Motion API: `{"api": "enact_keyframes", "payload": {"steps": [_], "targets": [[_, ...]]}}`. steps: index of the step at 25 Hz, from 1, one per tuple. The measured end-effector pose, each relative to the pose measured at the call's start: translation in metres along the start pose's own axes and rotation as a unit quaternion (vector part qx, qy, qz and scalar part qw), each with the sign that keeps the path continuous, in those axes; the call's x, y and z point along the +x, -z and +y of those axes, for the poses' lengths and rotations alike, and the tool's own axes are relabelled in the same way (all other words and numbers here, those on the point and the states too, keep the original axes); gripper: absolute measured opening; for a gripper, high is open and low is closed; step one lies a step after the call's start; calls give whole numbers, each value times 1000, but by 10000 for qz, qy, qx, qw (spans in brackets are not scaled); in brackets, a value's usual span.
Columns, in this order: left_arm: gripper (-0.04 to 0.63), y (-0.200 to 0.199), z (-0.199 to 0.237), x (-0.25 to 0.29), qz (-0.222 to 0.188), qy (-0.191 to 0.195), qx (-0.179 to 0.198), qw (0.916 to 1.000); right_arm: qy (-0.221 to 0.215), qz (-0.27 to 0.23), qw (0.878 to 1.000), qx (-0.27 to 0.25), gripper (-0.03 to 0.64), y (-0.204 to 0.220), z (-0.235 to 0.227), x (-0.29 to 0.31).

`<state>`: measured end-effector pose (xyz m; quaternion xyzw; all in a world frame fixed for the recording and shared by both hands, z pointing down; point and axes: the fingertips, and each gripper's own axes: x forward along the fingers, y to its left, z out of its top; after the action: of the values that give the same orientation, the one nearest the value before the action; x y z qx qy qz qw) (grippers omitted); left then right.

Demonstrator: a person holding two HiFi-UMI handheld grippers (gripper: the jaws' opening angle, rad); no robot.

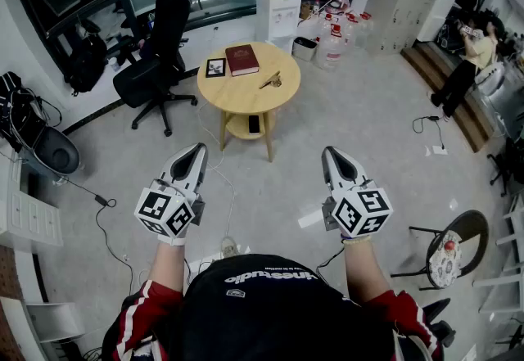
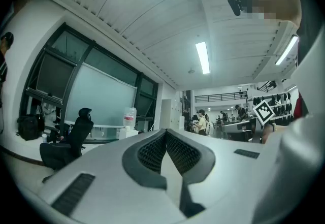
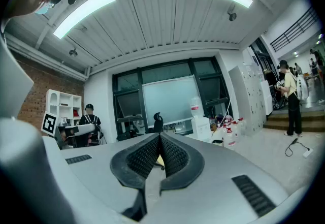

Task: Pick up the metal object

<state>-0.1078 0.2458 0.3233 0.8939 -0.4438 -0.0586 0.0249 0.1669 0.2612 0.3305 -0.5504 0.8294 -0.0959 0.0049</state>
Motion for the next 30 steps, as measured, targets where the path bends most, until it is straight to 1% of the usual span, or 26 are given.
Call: {"api": "enact_keyframes", "payload": {"steps": [5,8,12,15,17,20,24,27,30], "targets": [[18,2,-4,-1,16,3,-28,10000,-38,-3,10000,-75,18,0,0,-2],[18,3,-10,0,30,-13,-30,10000,-45,-97,9999,-79,18,-3,-5,-8],[18,3,-22,2,51,-18,-26,10000,-244,-104,9996,-127,18,-4,-7,-15],[18,5,-27,3,35,-18,-107,9999,-383,-50,9992,-110,23,-1,-7,-20],[17,6,-31,1,12,-17,-170,9999,-418,-64,9989,-201,23,-1,-8,-26],[17,11,-39,-2,69,-81,-125,9999,-482,-72,9985,-258,23,1,-12,-35],[17,15,-47,-7,63,-148,-319,9994,-598,-77,9979,-240,23,3,-18,-49],[17,22,-53,-8,131,-62,-389,9991,-732,-88,9972,-141,21,6,-18,-52],[17,26,-57,-4,211,95,-394,9990,-768,-133,9965,-289,22,7,-17,-52]]}}
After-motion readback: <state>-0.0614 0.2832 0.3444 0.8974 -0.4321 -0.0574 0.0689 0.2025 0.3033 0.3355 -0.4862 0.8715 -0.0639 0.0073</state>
